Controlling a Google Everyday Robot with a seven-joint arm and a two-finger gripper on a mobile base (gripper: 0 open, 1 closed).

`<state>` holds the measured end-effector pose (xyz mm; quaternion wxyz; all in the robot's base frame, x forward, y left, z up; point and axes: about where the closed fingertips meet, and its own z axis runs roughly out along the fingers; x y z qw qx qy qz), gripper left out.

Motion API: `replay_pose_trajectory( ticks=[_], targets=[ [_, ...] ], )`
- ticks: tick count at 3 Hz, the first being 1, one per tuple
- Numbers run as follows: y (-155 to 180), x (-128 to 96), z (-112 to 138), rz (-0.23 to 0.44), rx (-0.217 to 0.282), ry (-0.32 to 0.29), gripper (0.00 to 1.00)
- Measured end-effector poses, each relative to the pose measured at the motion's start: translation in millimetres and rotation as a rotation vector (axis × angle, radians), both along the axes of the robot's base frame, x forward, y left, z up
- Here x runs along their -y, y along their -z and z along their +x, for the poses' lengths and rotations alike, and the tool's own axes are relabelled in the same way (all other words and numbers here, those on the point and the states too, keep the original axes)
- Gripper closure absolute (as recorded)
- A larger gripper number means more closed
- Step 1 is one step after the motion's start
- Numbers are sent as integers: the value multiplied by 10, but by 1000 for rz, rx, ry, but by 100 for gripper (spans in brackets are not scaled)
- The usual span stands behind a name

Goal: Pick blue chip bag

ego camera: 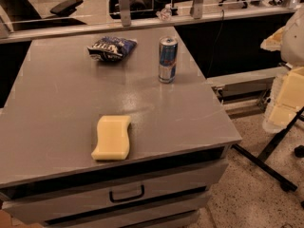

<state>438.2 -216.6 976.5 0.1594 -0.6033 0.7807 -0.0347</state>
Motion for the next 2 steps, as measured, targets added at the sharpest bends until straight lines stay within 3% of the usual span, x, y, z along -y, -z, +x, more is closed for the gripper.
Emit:
replay_pose_trajectory(
  ticks=[1, 2],
  targets=[
    [0, 0, 0, 0, 0, 0, 0],
    [-66, -127, 122, 30, 37, -62, 0]
  ],
)
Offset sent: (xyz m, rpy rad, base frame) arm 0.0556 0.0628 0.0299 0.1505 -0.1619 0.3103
